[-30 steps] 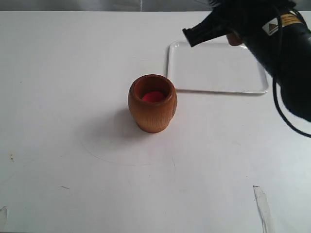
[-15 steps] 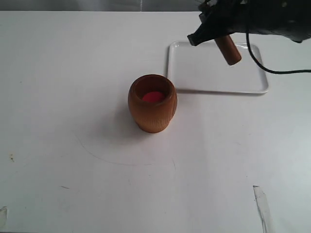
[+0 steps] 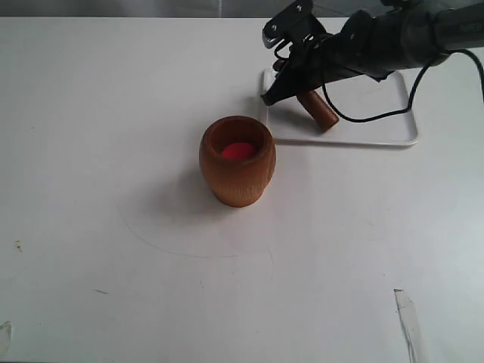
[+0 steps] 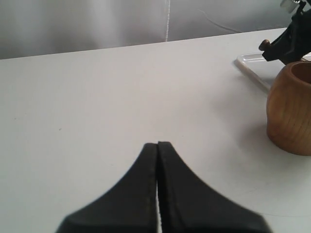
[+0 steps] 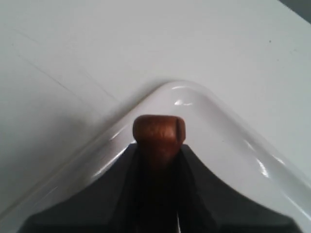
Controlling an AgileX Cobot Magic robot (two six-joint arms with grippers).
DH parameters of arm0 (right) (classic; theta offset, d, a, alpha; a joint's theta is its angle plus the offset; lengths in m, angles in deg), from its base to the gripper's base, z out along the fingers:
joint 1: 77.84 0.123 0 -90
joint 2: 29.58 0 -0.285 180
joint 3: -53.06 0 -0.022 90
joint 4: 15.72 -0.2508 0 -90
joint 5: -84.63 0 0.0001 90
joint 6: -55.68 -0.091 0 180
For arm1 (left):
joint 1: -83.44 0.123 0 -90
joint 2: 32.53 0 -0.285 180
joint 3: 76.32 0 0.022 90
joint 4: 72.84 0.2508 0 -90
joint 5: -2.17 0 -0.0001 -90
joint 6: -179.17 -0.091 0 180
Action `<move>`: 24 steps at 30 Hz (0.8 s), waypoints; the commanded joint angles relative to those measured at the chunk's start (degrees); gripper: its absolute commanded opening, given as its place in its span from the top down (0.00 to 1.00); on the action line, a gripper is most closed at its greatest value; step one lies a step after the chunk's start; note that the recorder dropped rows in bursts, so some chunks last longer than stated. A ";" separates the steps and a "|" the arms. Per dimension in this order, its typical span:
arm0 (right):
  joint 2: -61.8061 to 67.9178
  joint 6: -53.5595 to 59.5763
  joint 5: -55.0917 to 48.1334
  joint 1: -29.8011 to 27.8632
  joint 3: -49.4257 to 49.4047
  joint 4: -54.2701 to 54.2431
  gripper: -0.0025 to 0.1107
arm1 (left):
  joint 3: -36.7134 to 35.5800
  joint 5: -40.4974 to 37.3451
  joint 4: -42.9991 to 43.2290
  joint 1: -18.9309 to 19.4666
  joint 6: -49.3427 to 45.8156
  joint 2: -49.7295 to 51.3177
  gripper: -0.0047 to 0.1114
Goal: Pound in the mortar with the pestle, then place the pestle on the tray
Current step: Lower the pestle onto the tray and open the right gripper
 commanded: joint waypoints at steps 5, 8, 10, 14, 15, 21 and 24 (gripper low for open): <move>3.81 0.53 0.91 -0.60 0.47 2.56 0.98 | -0.03 0.17 -0.42 -0.44 0.47 -0.07 0.96; 3.81 0.53 1.47 -0.60 0.47 2.56 0.98 | -0.03 0.17 -0.42 -0.44 0.47 -0.07 0.96; 3.81 0.33 1.80 -0.60 0.47 2.56 0.98 | -0.03 0.17 -0.42 -0.44 0.47 -0.07 0.96; 3.81 0.33 2.00 -0.60 0.47 2.56 0.98 | -0.03 0.17 -0.42 -0.44 0.47 -0.07 0.96; 3.81 0.33 1.94 -0.60 0.47 2.56 0.98 | -0.03 0.17 -0.42 -0.44 0.47 -0.07 0.96; 3.36 0.33 1.94 -0.60 0.47 2.56 0.77 | -0.03 0.17 -0.42 -0.44 0.47 -0.07 0.96; 2.39 0.33 2.04 -0.60 0.47 2.02 0.63 | -0.03 0.17 -0.42 -0.44 0.47 -0.07 0.96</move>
